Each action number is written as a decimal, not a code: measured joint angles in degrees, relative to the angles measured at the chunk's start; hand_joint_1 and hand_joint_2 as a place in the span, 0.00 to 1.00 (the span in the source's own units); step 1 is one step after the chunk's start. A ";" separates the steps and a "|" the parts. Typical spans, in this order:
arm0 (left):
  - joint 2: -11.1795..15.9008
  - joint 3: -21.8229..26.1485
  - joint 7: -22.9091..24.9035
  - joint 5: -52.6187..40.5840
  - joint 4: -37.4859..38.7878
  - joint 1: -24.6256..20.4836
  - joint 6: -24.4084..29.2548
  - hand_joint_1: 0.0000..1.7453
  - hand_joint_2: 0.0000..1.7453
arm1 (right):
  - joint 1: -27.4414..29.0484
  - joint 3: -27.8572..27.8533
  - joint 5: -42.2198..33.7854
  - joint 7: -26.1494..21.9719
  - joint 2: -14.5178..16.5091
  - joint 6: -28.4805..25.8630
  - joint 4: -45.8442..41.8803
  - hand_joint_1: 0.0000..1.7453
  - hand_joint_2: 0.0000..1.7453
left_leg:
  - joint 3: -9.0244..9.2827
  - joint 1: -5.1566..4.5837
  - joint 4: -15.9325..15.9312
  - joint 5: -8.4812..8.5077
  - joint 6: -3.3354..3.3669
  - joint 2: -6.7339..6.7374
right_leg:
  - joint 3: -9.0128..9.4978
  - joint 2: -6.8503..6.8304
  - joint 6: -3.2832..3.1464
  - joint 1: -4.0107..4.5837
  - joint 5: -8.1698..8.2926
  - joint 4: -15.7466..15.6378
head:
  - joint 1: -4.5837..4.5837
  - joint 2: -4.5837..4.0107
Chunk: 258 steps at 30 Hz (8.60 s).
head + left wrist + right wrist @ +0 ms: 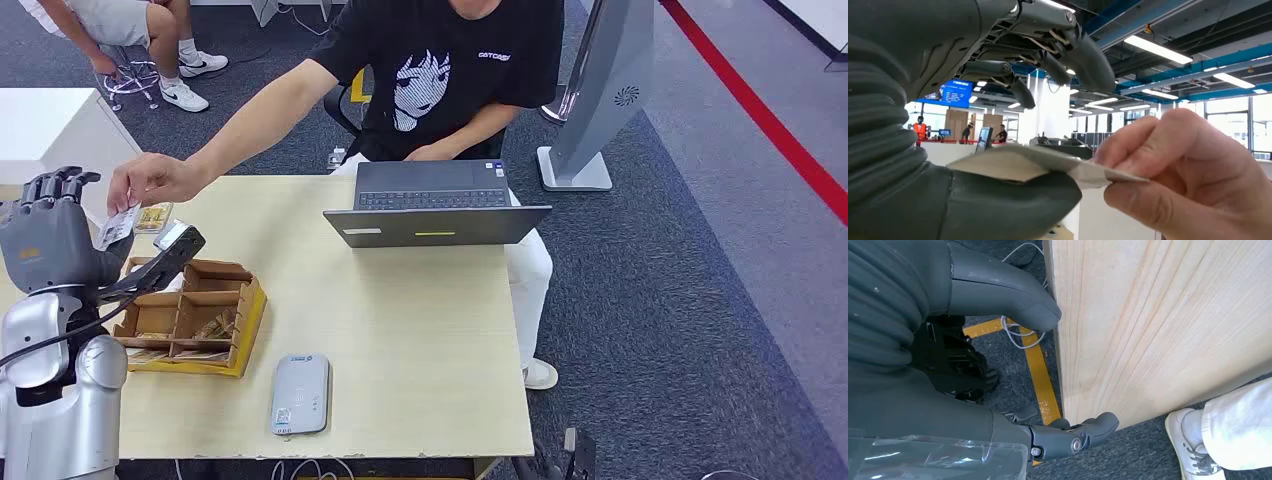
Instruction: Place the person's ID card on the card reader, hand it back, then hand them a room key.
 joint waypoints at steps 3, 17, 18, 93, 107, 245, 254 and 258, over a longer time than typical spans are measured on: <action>-0.02 0.18 -0.10 0.10 0.32 0.08 0.00 1.00 1.00 | 0.00 0.08 -0.01 0.01 0.00 -0.02 0.00 0.00 1.00 | -0.02 0.03 0.00 0.02 -0.03 0.01 | -0.02 0.02 -0.01 0.01 0.01 0.00 | 0.00 0.00; -0.03 0.99 -0.34 0.15 0.96 0.29 0.05 1.00 1.00 | -0.03 0.88 -0.41 0.12 0.00 -0.07 -0.02 0.00 1.00 | -0.08 0.11 -0.01 0.08 -0.12 0.07 | -0.12 0.09 -0.09 0.06 0.07 0.01 | 0.00 0.00; -0.03 1.02 -0.34 0.15 0.96 0.29 0.06 1.00 1.00 | -0.03 0.91 -0.45 0.12 0.00 -0.08 -0.02 0.00 1.00 | -0.09 0.11 -0.01 0.08 -0.13 0.07 | -0.12 0.09 -0.10 0.06 0.08 0.01 | 0.00 0.00; -10.55 -14.72 -10.39 1.28 5.07 24.02 4.32 1.00 1.00 | -0.19 0.77 -2.15 -1.42 0.00 -1.21 -0.57 0.00 1.00 | -0.20 -0.03 0.00 0.06 -0.02 -0.07 | -0.14 -0.13 0.05 0.01 0.08 -0.06 | 0.04 0.00; -9.03 -12.23 -8.03 -3.31 -0.04 14.29 3.13 1.00 1.00 | -0.22 1.83 -1.54 -0.82 0.00 -1.01 -0.57 0.00 1.00 | -0.20 0.10 0.00 0.17 -0.14 -0.01 | -0.18 -0.03 -0.06 0.05 0.18 -0.03 | 0.04 0.00; 4.52 -0.87 -13.71 -5.58 6.57 22.60 5.27 0.00 1.00 | -0.54 3.04 1.38 -1.75 1.23 -0.04 -1.07 0.00 1.00 | -0.66 0.14 -0.03 0.31 -0.28 -0.06 | -0.64 -0.09 -0.24 0.19 0.36 -0.05 | 0.04 0.00; 3.56 -0.88 -14.06 -5.69 6.78 22.25 5.54 0.00 1.00 | -0.56 3.10 1.37 -1.63 1.29 -0.13 -1.07 0.00 1.00 | -0.66 0.13 -0.03 0.31 -0.28 -0.06 | -0.64 -0.10 -0.24 0.19 0.37 -0.05 | 0.04 0.00; 3.30 -0.89 -14.06 -5.72 6.78 22.22 5.55 0.00 1.00 | -0.56 3.10 1.37 -1.61 1.29 -0.09 -1.07 0.00 1.00 | -0.65 0.13 -0.02 0.31 -0.28 -0.06 | -0.64 -0.10 -0.24 0.19 0.37 -0.05 | 0.04 0.00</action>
